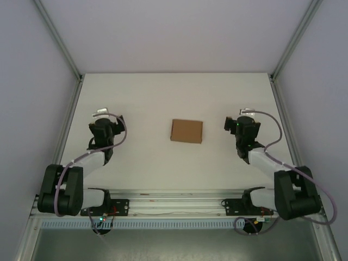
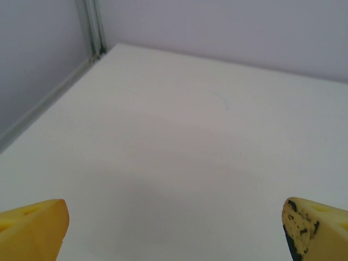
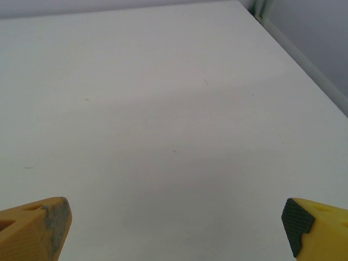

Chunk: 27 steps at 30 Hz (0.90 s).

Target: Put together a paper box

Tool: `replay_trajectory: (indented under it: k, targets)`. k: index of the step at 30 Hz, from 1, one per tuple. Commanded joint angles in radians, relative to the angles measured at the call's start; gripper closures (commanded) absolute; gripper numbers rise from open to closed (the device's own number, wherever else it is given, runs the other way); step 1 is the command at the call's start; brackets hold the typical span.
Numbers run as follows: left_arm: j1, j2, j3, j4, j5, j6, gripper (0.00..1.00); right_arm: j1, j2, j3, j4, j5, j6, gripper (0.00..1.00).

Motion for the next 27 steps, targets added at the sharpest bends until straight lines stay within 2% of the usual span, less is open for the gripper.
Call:
replay_trajectory:
  k: [1,5,7,8,9,12,27]
  targets:
    - [0.017,0.015,-0.027,0.201,0.017,0.070,0.00,-0.036,0.079,-0.076,0.364,0.053,0.000,0.00]
    - [0.043,0.020,-0.023,0.205,0.091,0.067,0.00,-0.119,0.192,-0.101,0.502,-0.059,0.062,0.00]
    - [0.045,0.013,-0.033,0.217,0.107,0.068,0.00,-0.133,0.165,-0.021,0.298,-0.087,0.078,0.00]
    - [0.045,0.009,-0.041,0.229,0.106,0.069,0.00,-0.158,0.165,-0.026,0.305,-0.145,0.087,0.00]
    - [0.047,0.006,-0.048,0.236,0.105,0.067,0.00,-0.162,0.183,-0.039,0.362,-0.152,0.085,0.00]
    - [0.047,0.004,-0.047,0.226,0.112,0.063,0.00,-0.163,0.165,-0.025,0.303,-0.154,0.085,0.00]
    - [0.047,-0.019,-0.044,0.180,0.154,0.052,0.00,-0.161,0.169,-0.029,0.319,-0.157,0.083,0.00]
